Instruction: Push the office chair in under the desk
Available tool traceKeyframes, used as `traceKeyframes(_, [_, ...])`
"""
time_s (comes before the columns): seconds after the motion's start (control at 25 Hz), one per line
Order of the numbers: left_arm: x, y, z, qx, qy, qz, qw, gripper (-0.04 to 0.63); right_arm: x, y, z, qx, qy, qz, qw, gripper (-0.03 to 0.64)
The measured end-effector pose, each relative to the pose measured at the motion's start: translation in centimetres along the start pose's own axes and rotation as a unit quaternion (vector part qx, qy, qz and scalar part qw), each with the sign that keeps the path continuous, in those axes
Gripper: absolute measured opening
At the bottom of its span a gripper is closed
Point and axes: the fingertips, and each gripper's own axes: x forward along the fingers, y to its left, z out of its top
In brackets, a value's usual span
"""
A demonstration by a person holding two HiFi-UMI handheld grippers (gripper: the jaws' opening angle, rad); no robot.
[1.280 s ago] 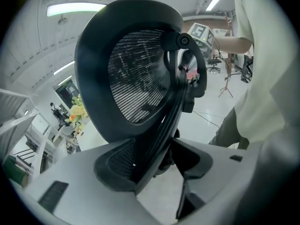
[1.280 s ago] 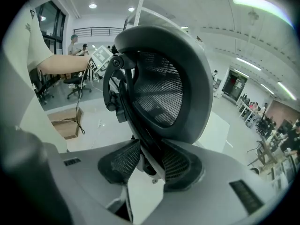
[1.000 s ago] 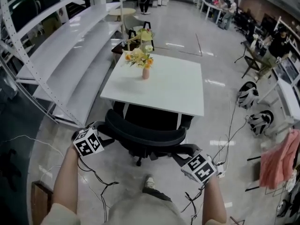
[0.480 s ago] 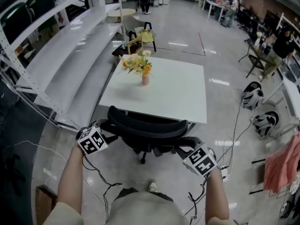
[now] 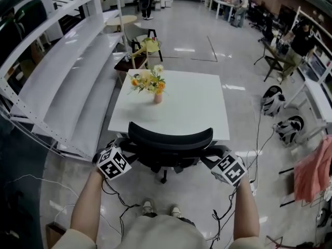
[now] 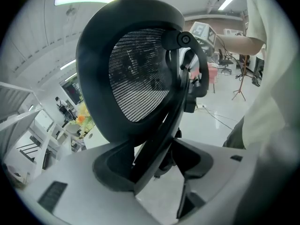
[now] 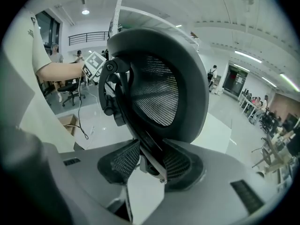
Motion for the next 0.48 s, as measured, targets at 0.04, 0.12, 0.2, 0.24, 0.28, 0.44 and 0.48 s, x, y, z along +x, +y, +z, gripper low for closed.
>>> traceKeyframes(0.04, [0.1, 0.5, 0.0, 0.001, -0.001, 0.0, 1.0, 0.259, 0.2, -0.2, 0.2, 0.003, 0.002, -0.002, 1.0, 0.152])
traceKeyframes(0.12, [0.3, 1.4, -0.2, 0.005, -0.003, -0.001, 1.0, 0.262, 0.6, -0.5, 0.8, 0.01, 0.003, -0.009, 1.0, 0.154])
traceKeyframes(0.2, [0.6, 2.2, -0.4, 0.007, -0.004, -0.004, 1.0, 0.262, 1.2, -0.8, 1.2, 0.015, 0.002, -0.022, 1.0, 0.156])
traceKeyframes(0.24, [0.7, 2.6, -0.5, 0.008, -0.003, -0.006, 0.9999, 0.262, 1.5, -0.9, 1.5, 0.017, 0.001, -0.031, 0.999, 0.156])
traceKeyframes(0.28, [0.8, 3.0, -0.7, 0.009, -0.002, -0.007, 0.9999, 0.262, 1.8, -1.0, 1.7, 0.019, -0.001, -0.039, 0.999, 0.156])
traceKeyframes(0.44, [1.1, 4.5, -1.1, 0.011, -0.001, -0.006, 0.9999, 0.264, 2.6, -1.3, 2.8, 0.028, -0.012, -0.056, 0.998, 0.156])
traceKeyframes(0.48, [1.2, 4.8, -1.2, 0.01, -0.001, -0.006, 0.9999, 0.265, 2.8, -1.4, 2.9, 0.028, -0.012, -0.058, 0.998, 0.156])
